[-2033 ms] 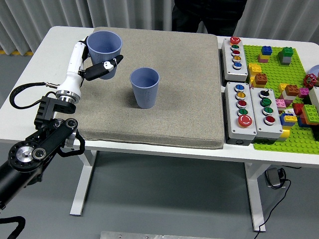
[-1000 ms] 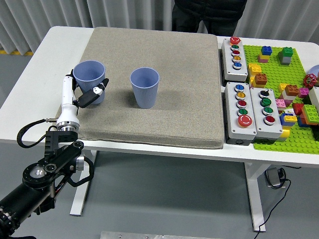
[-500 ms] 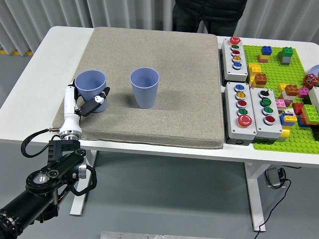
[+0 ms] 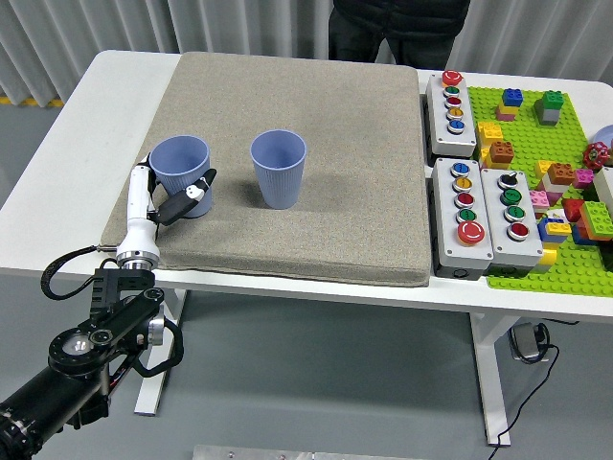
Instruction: Pick cup pour cup place
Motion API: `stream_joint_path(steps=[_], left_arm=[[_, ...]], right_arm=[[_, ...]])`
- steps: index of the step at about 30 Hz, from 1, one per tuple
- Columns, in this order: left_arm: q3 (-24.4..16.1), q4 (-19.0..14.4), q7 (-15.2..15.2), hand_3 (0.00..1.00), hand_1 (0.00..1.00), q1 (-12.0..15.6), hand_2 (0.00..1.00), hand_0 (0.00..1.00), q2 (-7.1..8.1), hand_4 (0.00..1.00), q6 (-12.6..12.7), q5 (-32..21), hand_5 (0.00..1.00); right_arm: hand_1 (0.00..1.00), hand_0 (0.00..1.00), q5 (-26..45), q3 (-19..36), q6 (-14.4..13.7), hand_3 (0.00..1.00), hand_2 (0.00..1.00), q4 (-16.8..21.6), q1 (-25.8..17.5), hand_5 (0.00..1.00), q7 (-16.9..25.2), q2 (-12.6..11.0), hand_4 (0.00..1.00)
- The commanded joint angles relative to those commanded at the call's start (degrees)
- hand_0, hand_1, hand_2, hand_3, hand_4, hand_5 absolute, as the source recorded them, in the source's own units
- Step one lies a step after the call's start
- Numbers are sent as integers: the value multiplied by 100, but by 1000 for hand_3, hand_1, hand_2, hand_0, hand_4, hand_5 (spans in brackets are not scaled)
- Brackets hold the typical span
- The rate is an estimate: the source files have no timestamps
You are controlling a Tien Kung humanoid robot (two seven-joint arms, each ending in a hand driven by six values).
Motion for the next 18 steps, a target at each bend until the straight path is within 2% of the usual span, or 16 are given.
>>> stream_joint_path(steps=[1, 6, 17, 18], left_arm=[[-10, -5, 3, 801, 712, 1, 836, 690, 3, 934, -2, 6, 403], [-40, -24, 32, 819, 722, -2, 849, 699, 17, 921, -41, 80, 389], [-32, -76, 78, 809, 724, 34, 849, 700, 13, 904, -51, 249, 372], [-37, -86, 80, 801, 728, 42, 854, 702, 17, 928, -52, 273, 391]], right_arm=[[683, 703, 0, 1, 0, 601, 611, 0, 0, 392, 0, 0, 23], [683, 704, -2, 5, 3, 601, 612, -1, 5, 393, 1, -2, 23], [683, 704, -1, 6, 4, 601, 611, 0, 30, 394, -2, -2, 22], [683, 704, 0, 6, 4, 601, 612, 0, 32, 396, -4, -2, 23]])
